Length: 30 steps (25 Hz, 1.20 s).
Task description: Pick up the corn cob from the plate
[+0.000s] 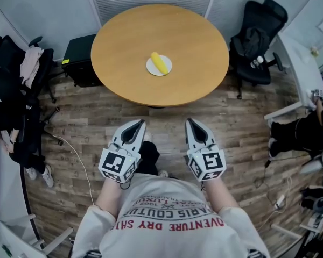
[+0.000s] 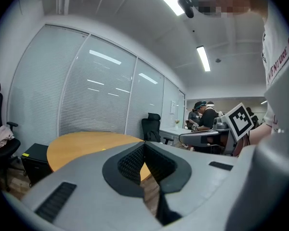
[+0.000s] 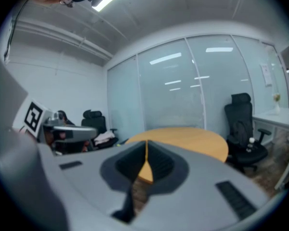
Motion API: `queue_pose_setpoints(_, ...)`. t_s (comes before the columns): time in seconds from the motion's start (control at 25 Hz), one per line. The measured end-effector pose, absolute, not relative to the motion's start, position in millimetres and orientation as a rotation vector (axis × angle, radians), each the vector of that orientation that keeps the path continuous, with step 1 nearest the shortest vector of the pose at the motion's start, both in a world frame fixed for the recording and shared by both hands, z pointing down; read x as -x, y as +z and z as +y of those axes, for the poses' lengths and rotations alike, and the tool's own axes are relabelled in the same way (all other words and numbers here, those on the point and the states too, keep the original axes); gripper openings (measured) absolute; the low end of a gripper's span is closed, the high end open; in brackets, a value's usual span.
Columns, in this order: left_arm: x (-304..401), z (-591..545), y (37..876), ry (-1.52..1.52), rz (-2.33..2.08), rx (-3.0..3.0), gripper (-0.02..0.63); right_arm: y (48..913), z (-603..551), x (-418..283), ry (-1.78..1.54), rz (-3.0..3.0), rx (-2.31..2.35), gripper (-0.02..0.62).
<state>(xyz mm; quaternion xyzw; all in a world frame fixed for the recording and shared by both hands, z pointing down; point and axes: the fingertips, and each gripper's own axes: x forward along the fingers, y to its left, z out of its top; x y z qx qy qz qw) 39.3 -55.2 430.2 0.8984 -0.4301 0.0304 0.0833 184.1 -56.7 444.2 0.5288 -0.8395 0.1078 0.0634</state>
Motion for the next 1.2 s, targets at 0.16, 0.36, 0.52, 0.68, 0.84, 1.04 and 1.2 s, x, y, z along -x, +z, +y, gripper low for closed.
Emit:
queue_pose_setpoints(0.16, -38, -111, 434, 0.074, -1.253, -2.699, 0.032, 448, -107, -180, 0.31, -2.516, -1.625, 0.029)
queue_pose_setpoints(0.36, -24, -197, 429, 0.057, -1.224, -2.724, 0.032, 448, -188, -167, 0.303, -2.483, -1.643, 0.029)
queue_pose_setpoints(0.52, -5, -265, 425, 0.065, -1.213, -2.739, 0.032, 451, -251, -157, 0.315, -2.453, -1.653, 0.029)
queue_pose_setpoints(0.68, 17, -317, 427, 0.068, -1.227, -2.732, 0.032, 461, -298, -143, 0.319, -2.425, -1.637, 0.029)
queue_pose_setpoints(0.84, 22, -347, 438, 0.077, -1.228, -2.697, 0.032, 474, -334, -135, 0.356, -2.405, -1.596, 0.029)
queue_pose_setpoints(1.04, 17, -368, 457, 0.102, -1.234, -2.683, 0.032, 507, -371, -128, 0.447, -2.365, -1.489, 0.03)
queue_pose_setpoints(1.2, 23, -382, 473, 0.118, -1.312, -2.617, 0.032, 543, -391, -118, 0.514, -2.334, -1.308, 0.031)
